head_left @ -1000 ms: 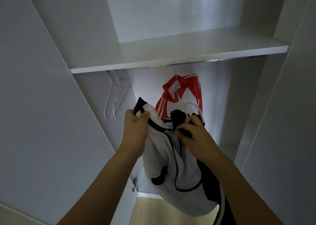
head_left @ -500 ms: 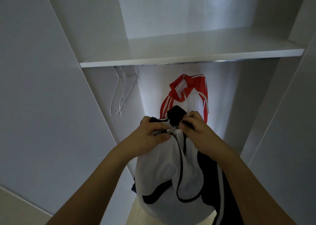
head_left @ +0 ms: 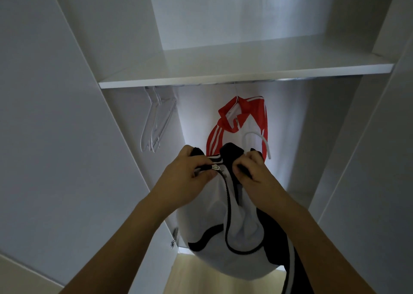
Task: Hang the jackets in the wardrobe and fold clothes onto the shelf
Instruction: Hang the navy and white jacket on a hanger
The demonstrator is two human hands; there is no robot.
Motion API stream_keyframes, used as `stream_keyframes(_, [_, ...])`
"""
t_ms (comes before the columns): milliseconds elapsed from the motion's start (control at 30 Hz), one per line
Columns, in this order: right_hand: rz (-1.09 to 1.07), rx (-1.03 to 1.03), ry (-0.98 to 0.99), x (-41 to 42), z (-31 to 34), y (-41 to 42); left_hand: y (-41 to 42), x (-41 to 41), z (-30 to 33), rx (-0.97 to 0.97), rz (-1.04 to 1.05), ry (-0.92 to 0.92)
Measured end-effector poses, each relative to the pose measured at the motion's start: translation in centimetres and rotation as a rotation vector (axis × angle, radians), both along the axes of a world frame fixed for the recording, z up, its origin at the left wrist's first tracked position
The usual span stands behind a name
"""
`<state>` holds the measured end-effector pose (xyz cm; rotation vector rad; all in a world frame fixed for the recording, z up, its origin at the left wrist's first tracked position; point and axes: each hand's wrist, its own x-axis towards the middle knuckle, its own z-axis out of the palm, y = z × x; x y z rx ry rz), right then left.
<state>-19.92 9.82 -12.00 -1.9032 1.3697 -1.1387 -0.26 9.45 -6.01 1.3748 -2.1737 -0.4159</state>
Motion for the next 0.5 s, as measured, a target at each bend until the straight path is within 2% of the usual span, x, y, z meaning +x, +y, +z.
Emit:
stream_keyframes(133, [-0.033,-0.057,0.085,0.0,-0.3,0.0,0.0,-0.5,0.1,-0.066,0.040,0.000])
stream_keyframes(200, [-0.067,-0.083,0.007,0.0,-0.5,0.2,0.1,-0.6,0.2,-0.090,0.068,0.001])
stream_keyframes(267, [-0.063,-0.034,-0.101,0.0,-0.4,0.5,0.1,-0.6,0.3,-0.094,0.085,0.002])
stream_keyframes(500, [0.021,0.210,-0.251,0.6,0.6,0.5,0.4,-1.1,0.3,-0.125,0.052,-0.052])
